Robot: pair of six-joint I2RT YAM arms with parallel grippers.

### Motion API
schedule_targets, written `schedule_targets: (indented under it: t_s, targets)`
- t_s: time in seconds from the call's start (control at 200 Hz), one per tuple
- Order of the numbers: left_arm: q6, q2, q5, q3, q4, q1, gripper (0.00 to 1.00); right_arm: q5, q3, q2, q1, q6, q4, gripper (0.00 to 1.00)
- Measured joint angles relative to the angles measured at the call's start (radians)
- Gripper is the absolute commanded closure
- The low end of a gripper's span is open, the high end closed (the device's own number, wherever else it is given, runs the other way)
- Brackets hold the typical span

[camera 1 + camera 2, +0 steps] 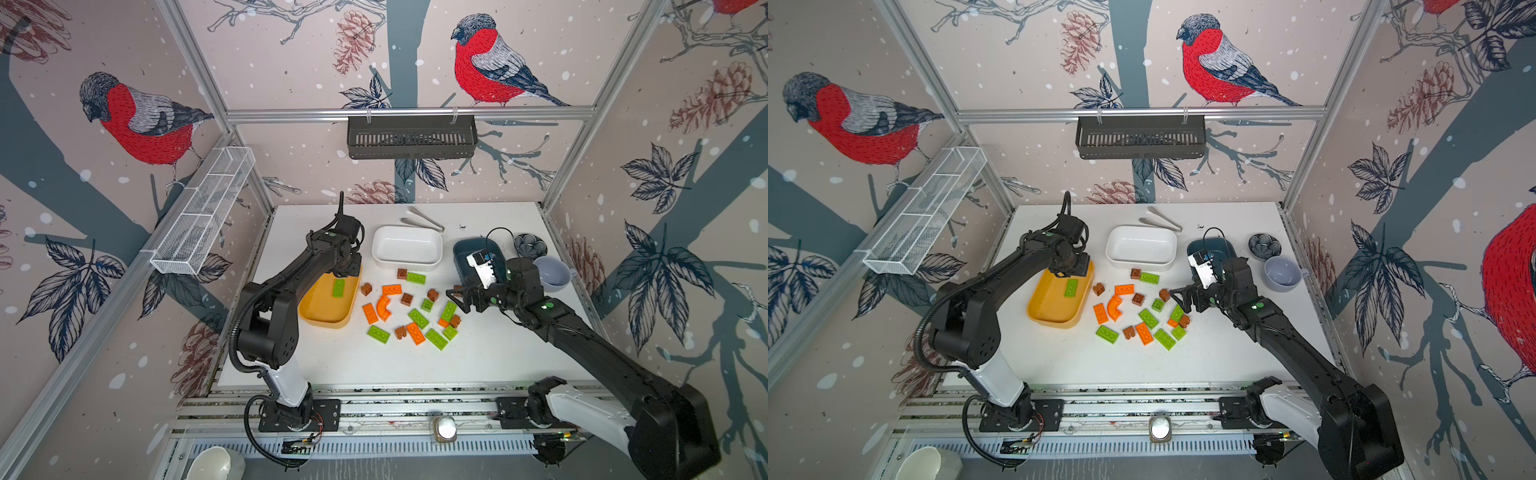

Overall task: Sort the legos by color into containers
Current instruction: 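Move the lime-green brick over the yellow tub and release it, then lower the left gripper onto a brown brick near the yellow tub and grasp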

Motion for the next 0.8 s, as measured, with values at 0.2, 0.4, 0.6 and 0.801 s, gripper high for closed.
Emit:
schedule_targets:
  t_s: [0.2,0.4,0.6,0.801]
  targets:
    - [-0.092,-0.032,0.056,0.028,-0.048,-0.116,0.35,0.004,0.000,0.010,-0.005,-0.001,0.000,0.01]
    - [-0.311,-0.032,0.063,0.005,-0.027,-0.217,0.35,0.008,0.000,0.010,-0.011,-0.008,-0.001,0.00]
    - [-0.620,0.002,-0.022,-0.007,0.010,-0.291,0.31,0.010,-0.005,-0.003,-0.017,-0.016,-0.001,0.01]
    - [-0.864,0.061,-0.117,-0.016,0.007,-0.306,0.31,0.010,-0.014,-0.022,-0.028,-0.017,-0.016,0.01]
